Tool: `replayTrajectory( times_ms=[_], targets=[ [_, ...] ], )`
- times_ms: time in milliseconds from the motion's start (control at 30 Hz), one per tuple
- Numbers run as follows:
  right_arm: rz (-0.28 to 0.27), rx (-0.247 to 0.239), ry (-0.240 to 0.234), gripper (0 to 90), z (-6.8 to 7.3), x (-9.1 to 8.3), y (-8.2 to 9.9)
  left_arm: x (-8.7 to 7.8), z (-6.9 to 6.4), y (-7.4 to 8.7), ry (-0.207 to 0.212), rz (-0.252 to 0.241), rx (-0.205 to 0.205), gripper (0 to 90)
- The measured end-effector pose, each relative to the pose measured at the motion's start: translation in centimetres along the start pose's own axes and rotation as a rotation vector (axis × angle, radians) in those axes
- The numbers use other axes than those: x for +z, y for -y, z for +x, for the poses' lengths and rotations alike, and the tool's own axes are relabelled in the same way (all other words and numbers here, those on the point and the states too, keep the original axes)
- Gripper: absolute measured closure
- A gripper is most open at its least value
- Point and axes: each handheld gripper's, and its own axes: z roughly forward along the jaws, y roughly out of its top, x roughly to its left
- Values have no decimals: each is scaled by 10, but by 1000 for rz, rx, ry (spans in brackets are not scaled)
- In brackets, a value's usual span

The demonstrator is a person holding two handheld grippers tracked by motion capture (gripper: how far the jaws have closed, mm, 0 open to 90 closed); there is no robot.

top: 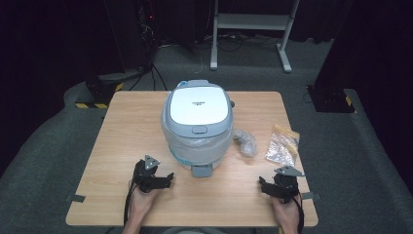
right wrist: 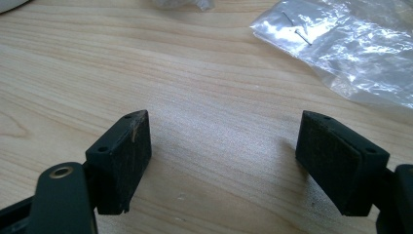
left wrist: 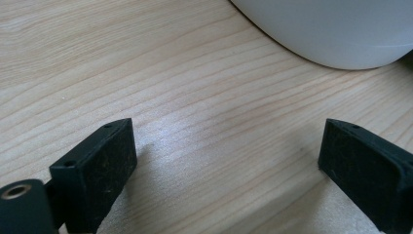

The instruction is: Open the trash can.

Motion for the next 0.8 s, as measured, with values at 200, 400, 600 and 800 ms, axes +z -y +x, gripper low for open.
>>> replayTrajectory(
  times_ms=[200, 400, 600, 800],
  targets=[
    [0, 0, 0, 206, 0, 0, 0, 0, 0, 0, -6, 0, -2, 75],
    [0, -2, 0, 206, 0, 0, 0, 0, -1, 0, -14, -1, -7, 75],
    [0, -3, -1, 206, 0, 0, 0, -2, -3, 1, -19, -15, -14, 132],
    [0, -3, -2, 206, 0, 0, 0, -4, -8, 3, -2, -25, -26, 129]
  ],
)
